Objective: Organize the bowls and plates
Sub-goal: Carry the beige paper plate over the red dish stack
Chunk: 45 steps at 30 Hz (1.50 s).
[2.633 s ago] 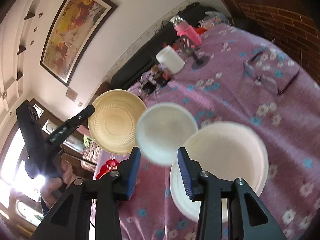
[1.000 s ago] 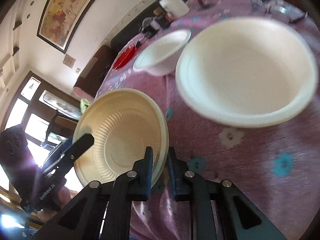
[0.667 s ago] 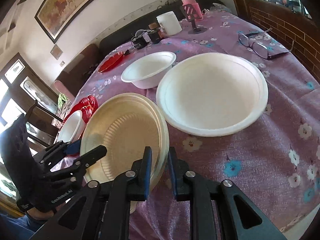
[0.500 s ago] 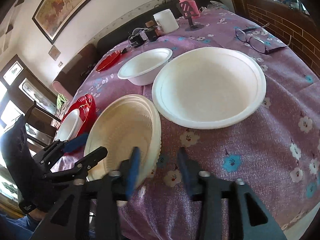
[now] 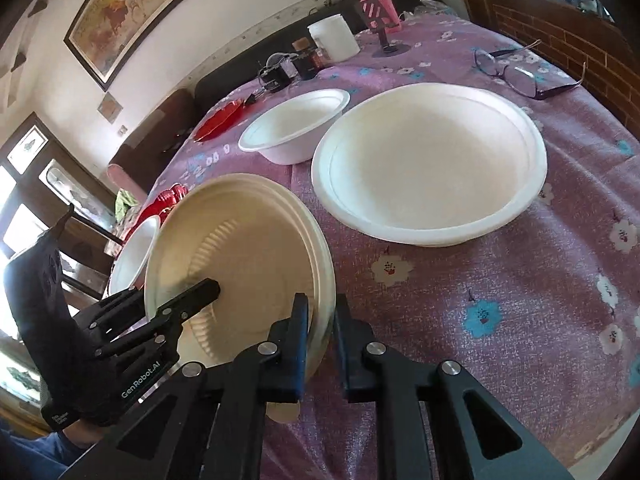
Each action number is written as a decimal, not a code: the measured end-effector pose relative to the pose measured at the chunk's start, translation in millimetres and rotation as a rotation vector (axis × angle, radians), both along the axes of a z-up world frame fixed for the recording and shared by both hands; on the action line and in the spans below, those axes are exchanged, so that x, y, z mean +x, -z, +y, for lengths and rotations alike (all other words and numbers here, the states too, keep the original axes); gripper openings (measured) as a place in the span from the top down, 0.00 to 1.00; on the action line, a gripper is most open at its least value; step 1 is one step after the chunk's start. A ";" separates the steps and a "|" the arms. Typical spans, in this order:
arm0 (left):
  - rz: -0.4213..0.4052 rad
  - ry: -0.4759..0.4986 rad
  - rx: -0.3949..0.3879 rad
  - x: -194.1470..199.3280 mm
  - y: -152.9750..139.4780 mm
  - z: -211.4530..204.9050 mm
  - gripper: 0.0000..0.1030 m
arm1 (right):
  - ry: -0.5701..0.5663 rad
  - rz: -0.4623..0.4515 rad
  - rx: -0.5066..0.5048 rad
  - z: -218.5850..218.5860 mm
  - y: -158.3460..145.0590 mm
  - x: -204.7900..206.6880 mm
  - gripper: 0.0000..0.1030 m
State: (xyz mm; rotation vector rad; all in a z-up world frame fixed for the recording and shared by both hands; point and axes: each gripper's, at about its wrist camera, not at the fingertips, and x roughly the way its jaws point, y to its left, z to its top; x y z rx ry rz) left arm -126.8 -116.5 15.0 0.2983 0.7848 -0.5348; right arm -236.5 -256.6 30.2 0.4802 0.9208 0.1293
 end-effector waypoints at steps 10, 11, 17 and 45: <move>-0.115 -0.016 0.016 -10.7 -14.1 0.5 0.84 | 0.001 -0.014 0.016 2.4 -5.5 0.4 0.87; -0.118 -0.017 0.017 -10.7 -14.7 0.9 0.84 | 0.001 -0.014 0.019 2.8 -5.6 0.6 0.87; -0.125 -0.026 0.009 -9.7 -16.9 4.8 0.84 | -0.002 -0.019 0.025 5.3 -6.9 1.1 0.87; -0.175 -0.095 -0.072 -10.2 -54.8 45.2 0.84 | -0.064 -0.090 0.022 29.9 -49.4 16.7 0.87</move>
